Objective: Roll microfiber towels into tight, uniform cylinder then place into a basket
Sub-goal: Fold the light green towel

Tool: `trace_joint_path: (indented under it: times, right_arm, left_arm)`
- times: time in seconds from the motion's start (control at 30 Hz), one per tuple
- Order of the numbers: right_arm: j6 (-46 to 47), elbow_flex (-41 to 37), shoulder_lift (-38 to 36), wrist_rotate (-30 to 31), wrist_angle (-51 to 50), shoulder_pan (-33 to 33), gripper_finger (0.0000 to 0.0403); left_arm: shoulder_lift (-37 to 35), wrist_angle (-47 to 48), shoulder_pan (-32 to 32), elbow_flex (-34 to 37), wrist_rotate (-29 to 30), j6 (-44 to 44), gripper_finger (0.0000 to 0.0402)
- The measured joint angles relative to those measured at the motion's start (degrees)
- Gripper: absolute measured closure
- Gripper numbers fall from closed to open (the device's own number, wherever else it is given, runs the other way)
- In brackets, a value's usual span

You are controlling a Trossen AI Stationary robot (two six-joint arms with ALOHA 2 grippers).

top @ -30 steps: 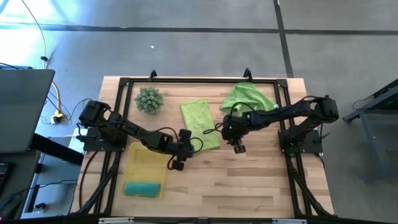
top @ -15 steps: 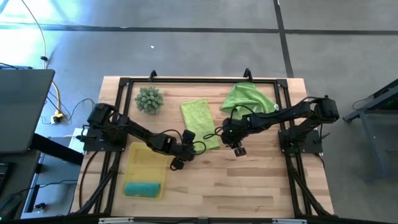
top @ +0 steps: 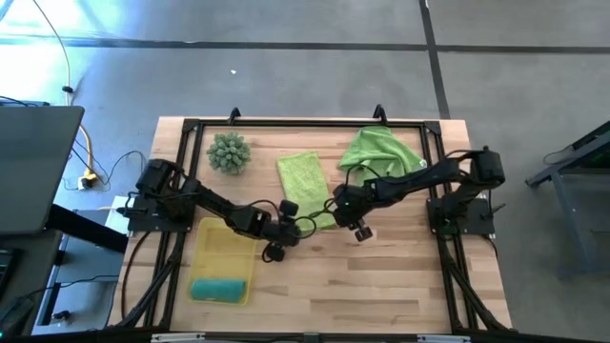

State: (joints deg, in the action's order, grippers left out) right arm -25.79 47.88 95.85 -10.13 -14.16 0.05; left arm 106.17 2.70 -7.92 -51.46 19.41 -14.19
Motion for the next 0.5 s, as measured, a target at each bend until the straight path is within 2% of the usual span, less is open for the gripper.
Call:
trace_joint_path:
  times: [0.2,0.43,0.5]
  right_arm:
    - [-0.1,0.0,1.5,-0.1,-1.2,0.9,0.0289]
    - [2.7,0.0,-6.0,0.6,-18.0,2.0,0.0289]
    - [4.7,-0.7,-8.9,0.4,-19.2,2.0,0.0289]
  left_arm:
    - [0.1,0.2,0.0,0.0,-1.3,4.2,0.0363]
    - [0.1,0.2,0.0,0.1,-1.5,7.2,0.0386]
    - [0.1,0.0,0.0,0.1,-1.5,7.9,0.0386]
